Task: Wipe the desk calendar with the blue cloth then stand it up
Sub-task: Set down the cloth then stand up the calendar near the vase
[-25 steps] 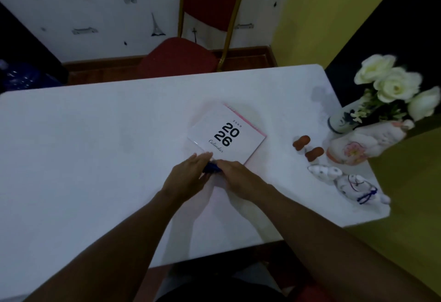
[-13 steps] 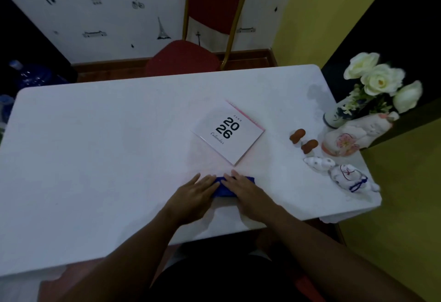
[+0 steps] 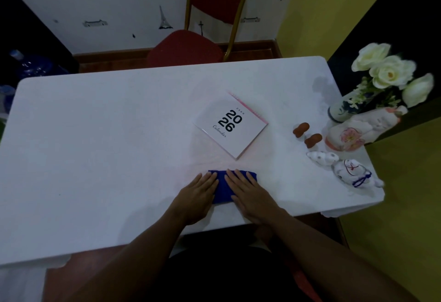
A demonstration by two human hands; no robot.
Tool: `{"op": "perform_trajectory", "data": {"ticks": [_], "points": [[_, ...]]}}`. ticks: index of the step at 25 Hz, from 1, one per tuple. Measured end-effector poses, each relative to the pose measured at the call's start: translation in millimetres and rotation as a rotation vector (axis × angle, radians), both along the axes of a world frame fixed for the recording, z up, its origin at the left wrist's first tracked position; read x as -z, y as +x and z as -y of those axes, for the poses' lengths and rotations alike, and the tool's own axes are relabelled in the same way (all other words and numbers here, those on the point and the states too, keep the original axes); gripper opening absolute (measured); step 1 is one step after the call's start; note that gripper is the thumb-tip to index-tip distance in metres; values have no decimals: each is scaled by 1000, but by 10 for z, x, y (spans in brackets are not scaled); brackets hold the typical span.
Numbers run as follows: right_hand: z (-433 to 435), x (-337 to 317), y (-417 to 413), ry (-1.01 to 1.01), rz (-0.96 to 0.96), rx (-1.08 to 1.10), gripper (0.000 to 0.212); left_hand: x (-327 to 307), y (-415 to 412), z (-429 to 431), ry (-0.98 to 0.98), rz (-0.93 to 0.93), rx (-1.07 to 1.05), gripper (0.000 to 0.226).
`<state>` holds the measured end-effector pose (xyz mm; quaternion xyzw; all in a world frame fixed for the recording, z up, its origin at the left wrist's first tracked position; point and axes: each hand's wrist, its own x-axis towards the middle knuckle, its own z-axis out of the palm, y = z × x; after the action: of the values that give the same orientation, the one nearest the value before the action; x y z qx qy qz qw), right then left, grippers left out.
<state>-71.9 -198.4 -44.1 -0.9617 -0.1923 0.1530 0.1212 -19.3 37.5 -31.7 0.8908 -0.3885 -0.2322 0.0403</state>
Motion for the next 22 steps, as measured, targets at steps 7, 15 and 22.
{"op": "perform_trajectory", "data": {"ticks": [7,15,22], "points": [[92,-358,487,242,79,343,50,-299,611,226,-198,37,-223,55],[48,-408,1237,216,-125,1027,47,-367,1582,470,-85,-165,-458,66],[-122,-245,1315,173,-120,1253,24,-220,2158,638,-98,-241,-576,65]]}}
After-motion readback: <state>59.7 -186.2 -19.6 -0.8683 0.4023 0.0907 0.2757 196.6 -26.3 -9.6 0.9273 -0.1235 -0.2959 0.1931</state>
